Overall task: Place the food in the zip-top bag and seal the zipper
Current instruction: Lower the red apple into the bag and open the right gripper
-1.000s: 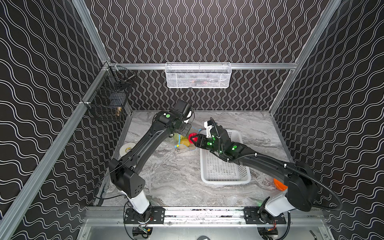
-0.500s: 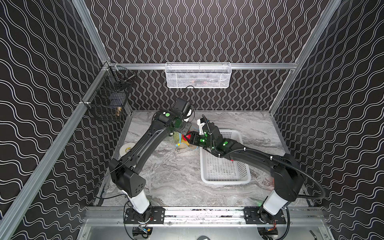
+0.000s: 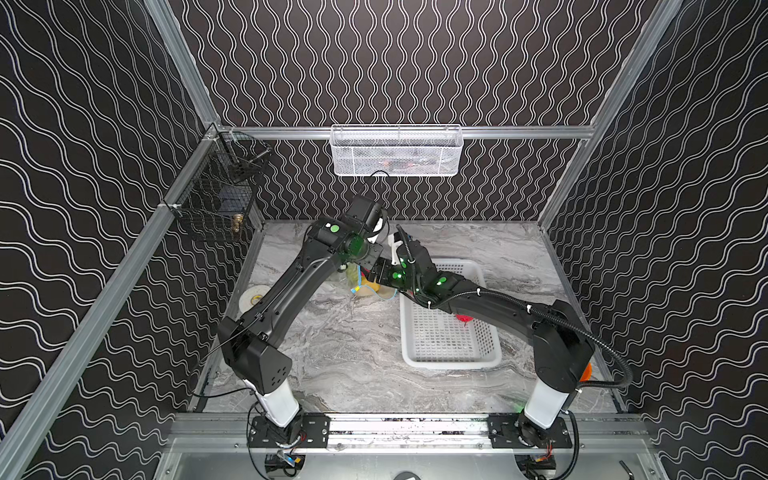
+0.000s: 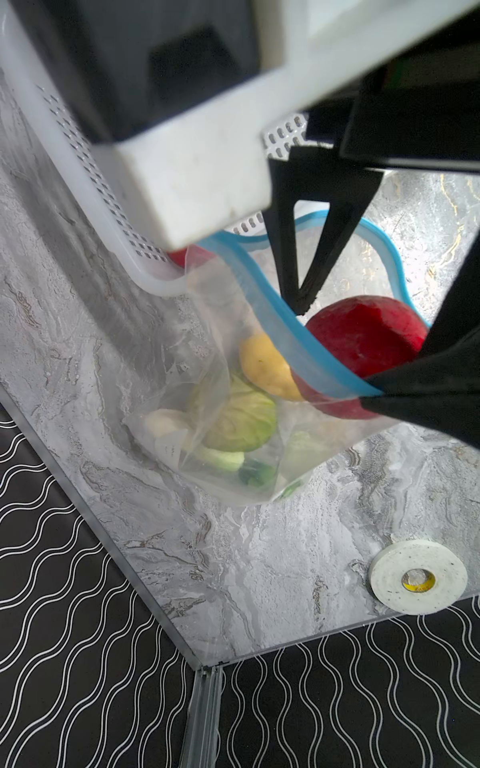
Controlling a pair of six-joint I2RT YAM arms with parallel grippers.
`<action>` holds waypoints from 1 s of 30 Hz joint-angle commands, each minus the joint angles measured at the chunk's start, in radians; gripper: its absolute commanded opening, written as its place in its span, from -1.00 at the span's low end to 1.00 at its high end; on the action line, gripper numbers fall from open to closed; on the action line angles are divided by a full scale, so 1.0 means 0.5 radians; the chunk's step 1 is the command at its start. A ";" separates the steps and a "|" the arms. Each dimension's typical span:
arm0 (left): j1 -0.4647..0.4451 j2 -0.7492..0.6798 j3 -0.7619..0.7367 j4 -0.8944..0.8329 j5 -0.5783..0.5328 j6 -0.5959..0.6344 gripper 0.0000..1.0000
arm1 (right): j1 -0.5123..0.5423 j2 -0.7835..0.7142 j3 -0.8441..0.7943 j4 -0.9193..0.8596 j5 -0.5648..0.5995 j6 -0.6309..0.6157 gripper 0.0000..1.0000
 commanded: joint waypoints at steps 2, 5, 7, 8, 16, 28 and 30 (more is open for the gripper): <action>0.001 0.011 0.033 -0.013 0.011 -0.012 -1.00 | 0.001 -0.034 -0.006 -0.018 0.047 0.014 0.77; -0.001 0.006 0.015 -0.004 -0.006 -0.007 -1.00 | 0.001 -0.077 -0.016 -0.037 0.060 -0.007 0.83; 0.001 -0.005 -0.006 0.002 -0.027 0.001 -1.00 | 0.001 -0.118 -0.040 -0.042 0.067 -0.012 0.93; 0.001 -0.013 -0.013 0.007 -0.035 0.005 -1.00 | 0.001 -0.140 -0.045 -0.061 0.081 -0.016 0.96; 0.000 -0.011 -0.007 0.005 -0.023 0.002 -1.00 | 0.001 -0.283 -0.112 -0.122 0.141 -0.027 0.98; 0.001 -0.023 -0.041 0.023 -0.008 0.000 -1.00 | 0.001 -0.380 -0.120 -0.215 0.242 -0.069 0.98; 0.001 -0.025 -0.041 0.022 -0.001 0.000 -1.00 | 0.001 -0.406 -0.148 -0.224 0.270 -0.055 0.98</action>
